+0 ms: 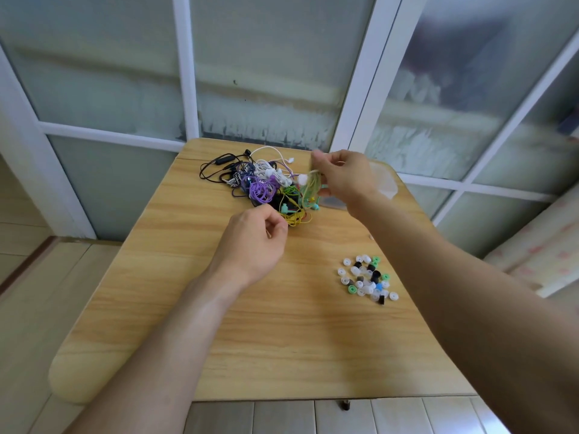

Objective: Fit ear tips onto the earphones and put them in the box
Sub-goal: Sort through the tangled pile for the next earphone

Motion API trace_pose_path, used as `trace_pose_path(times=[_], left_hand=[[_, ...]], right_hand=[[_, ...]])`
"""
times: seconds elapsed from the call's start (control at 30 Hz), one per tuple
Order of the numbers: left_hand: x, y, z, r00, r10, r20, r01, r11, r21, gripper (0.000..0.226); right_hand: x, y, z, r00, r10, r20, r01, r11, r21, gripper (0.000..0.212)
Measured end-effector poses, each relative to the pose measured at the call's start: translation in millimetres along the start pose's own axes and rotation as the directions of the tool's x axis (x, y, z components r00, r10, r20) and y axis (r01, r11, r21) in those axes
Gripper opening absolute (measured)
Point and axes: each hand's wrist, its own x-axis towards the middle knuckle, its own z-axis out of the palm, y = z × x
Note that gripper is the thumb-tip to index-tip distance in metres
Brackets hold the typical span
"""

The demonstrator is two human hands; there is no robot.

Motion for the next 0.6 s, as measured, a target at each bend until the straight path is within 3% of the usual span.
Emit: trace_pose_path(times=[0.13, 0.23, 0.3, 0.37, 0.43, 0.5, 0.6], left_hand=[[2.4, -3.7, 1.2, 0.998, -0.013, -0.063, 0.009, 0.998, -0.056, 0.009], [4.7, -0.4, 1.3, 0.992, -0.056, -0.115, 0.029, 0.975, -0.222, 0.009], [2.3, 7.9, 0.5, 0.986, -0.166, -0.01, 0.142, 0.873, -0.467, 0.015], [-5.1, 19.7, 1.8, 0.942, -0.221, 0.252, 0.335, 0.639, -0.692, 0.033], [-15.0, 26.0, 4.8, 0.866, -0.176, 0.468, 0.492, 0.462, -0.738, 0.048], [-23.8, 28.2, 8.4, 0.829, -0.14, 0.541, 0.542, 0.437, -0.718, 0.047], [-30.6, 25.6, 12.9, 0.85, -0.189, 0.492, 0.514, 0.503, -0.695, 0.028]], right_hand=[[-7.9, -11.8, -13.9, 0.992, -0.02, -0.123, 0.03, 0.996, 0.08, 0.028], [-31.3, -18.1, -20.0, 0.996, -0.002, -0.086, 0.016, 0.985, 0.171, 0.03], [-52.5, -15.6, -18.5, 1.0, 0.007, -0.003, -0.006, 0.975, 0.222, 0.033], [-74.2, -8.7, -17.9, 0.998, 0.021, 0.065, -0.038, 0.96, 0.278, 0.035], [-94.7, 0.8, -16.5, 0.993, 0.049, 0.103, -0.082, 0.934, 0.348, 0.036], [-114.1, 11.4, -17.7, 0.991, 0.082, 0.108, -0.12, 0.898, 0.423, 0.028], [-138.5, 24.5, -24.5, 0.984, 0.141, 0.109, -0.177, 0.858, 0.482, 0.02]])
